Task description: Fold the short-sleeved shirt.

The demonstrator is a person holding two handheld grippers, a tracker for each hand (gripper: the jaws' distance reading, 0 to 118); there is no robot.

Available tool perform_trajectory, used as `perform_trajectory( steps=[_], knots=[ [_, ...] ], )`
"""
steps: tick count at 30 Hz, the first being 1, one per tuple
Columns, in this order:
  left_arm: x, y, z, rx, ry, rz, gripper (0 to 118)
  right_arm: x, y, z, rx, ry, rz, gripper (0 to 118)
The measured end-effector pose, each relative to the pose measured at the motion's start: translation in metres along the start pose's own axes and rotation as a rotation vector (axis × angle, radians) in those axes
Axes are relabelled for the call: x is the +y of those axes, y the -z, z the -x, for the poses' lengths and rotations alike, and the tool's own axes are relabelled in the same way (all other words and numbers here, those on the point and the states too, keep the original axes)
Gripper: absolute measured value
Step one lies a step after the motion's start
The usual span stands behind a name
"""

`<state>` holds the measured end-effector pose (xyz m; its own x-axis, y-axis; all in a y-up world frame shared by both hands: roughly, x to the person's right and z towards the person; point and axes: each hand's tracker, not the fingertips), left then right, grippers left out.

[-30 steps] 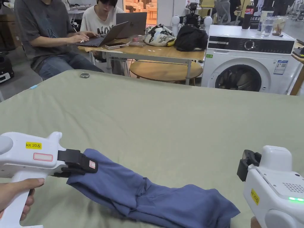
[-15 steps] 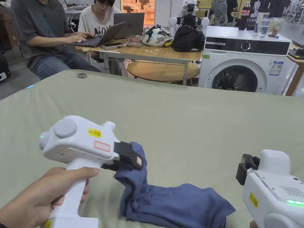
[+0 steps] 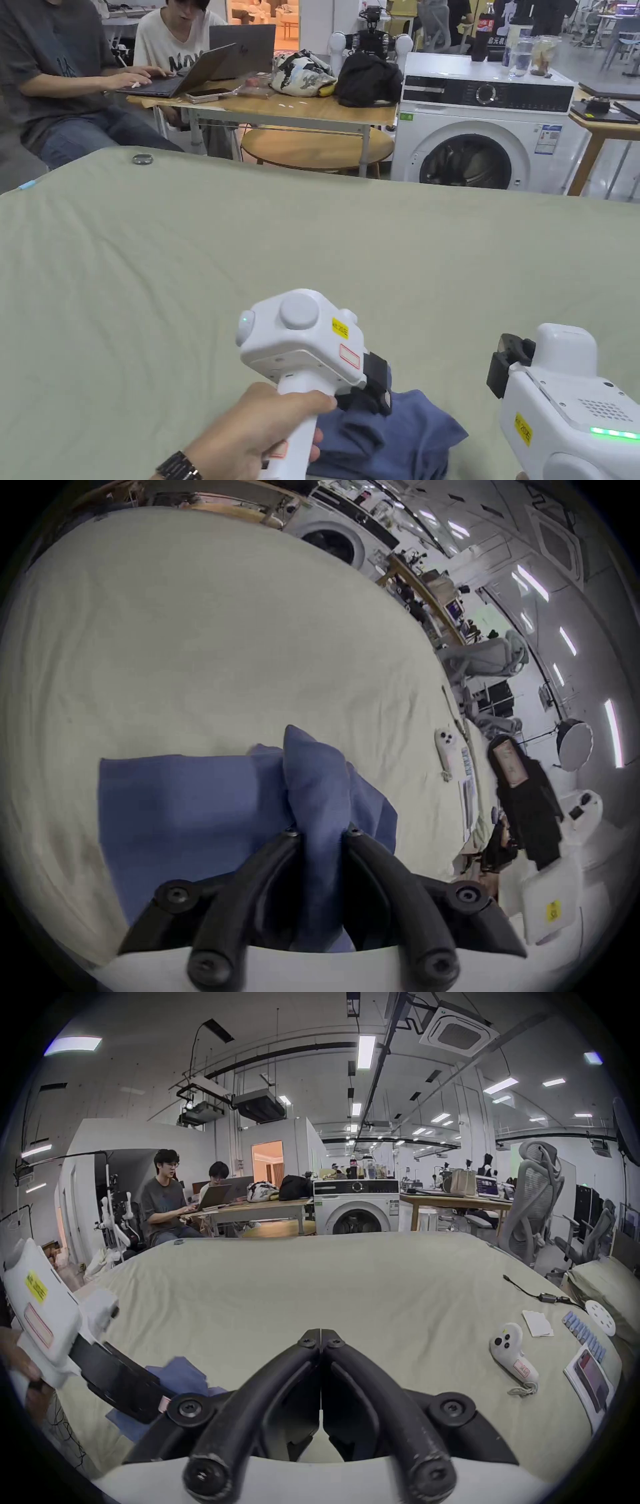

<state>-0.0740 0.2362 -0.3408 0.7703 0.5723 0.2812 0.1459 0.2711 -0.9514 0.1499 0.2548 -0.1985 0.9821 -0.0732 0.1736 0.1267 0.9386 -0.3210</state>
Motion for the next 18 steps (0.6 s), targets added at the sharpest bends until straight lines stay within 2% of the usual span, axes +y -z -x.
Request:
perform_trajectory(
  steps=[3,4,5,6,8,11,14,16,17,18],
  knots=[
    [0.0,0.014,-0.004,0.008,0.017,0.023,10,-0.001,0.0,-0.004,-0.008,0.004,0.006,0],
    [-0.002,0.017,-0.006,0.006,0.024,0.031,17,-0.002,-0.001,-0.005,-0.011,0.005,0.007,0],
    [-0.003,0.018,-0.005,-0.006,0.019,0.038,32,-0.002,-0.001,-0.005,-0.014,0.005,0.008,0],
    [-0.003,0.017,-0.003,-0.044,0.003,0.049,41,-0.002,-0.001,-0.006,-0.015,0.006,0.01,0],
    [-0.004,0.01,-0.006,-0.073,0.008,0.047,53,-0.003,-0.001,-0.008,-0.014,0.007,0.013,0],
    [-0.007,-0.008,-0.008,-0.094,0.042,0.03,54,-0.003,-0.004,-0.01,-0.018,0.005,0.011,0],
    [-0.006,-0.03,-0.004,-0.212,0.051,-0.032,53,-0.002,-0.006,-0.013,-0.018,0.017,0.006,0],
    [-0.007,-0.034,0.0,-0.226,0.074,-0.071,53,-0.002,-0.007,-0.013,-0.019,0.02,0.004,0],
    [-0.006,-0.03,0.001,-0.215,0.085,-0.079,47,-0.002,-0.008,-0.013,-0.02,0.022,0.001,0],
    [-0.007,-0.024,0.002,-0.193,0.083,-0.069,35,-0.002,-0.008,-0.014,-0.02,0.024,-0.001,0]
  ],
)
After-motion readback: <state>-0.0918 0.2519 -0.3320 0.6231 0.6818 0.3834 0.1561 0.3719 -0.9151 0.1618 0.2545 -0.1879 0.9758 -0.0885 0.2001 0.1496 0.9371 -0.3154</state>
